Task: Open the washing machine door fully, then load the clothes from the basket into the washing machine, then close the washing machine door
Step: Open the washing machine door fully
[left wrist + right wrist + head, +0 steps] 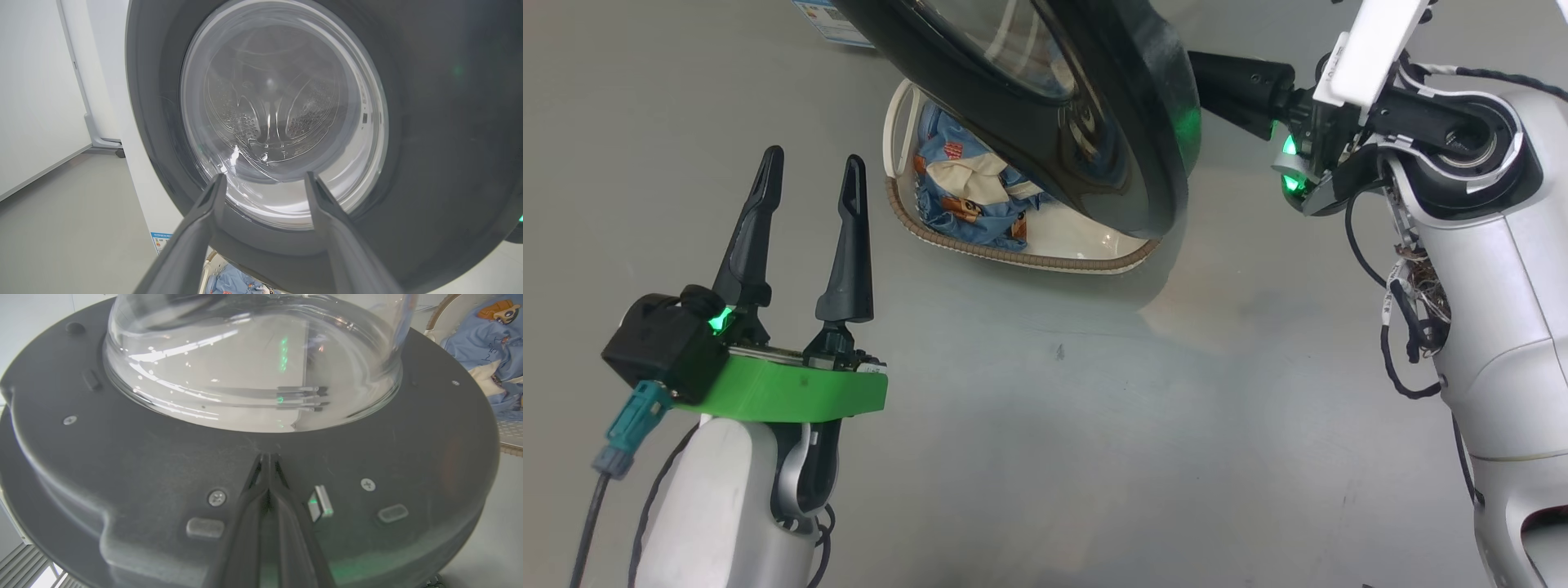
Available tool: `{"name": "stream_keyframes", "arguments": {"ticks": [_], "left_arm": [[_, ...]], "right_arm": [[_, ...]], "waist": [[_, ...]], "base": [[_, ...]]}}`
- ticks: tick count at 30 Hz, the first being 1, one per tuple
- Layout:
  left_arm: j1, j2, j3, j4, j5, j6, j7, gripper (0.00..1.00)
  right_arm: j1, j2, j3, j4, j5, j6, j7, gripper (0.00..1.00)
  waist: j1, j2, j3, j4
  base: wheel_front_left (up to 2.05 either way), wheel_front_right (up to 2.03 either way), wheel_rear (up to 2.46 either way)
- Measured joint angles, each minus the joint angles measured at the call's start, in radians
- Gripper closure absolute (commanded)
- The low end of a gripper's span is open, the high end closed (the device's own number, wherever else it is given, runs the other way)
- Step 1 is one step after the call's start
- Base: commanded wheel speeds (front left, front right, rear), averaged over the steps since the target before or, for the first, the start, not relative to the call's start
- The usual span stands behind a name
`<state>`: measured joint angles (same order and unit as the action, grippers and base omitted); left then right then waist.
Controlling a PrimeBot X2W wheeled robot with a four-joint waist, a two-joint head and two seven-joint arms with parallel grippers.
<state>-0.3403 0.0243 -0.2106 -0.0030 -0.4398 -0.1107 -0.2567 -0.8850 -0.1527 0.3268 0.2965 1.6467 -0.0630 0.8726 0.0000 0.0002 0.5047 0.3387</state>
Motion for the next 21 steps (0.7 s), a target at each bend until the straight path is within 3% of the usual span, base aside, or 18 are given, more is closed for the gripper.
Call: {"name": "stream_keyframes", "arguments": {"ticks": [21], "left_arm": [[0.003, 0.000, -0.001, 0.016, 0.000, 0.001, 0.000, 0.00]], "right_arm": [[0.081, 0.065, 0.123, -0.008, 0.017, 0.021, 0.020, 1.00]], "waist": [[0.0000, 0.0000, -0.029, 0.027]], "base": [[0.00, 0.00, 0.00]]}}
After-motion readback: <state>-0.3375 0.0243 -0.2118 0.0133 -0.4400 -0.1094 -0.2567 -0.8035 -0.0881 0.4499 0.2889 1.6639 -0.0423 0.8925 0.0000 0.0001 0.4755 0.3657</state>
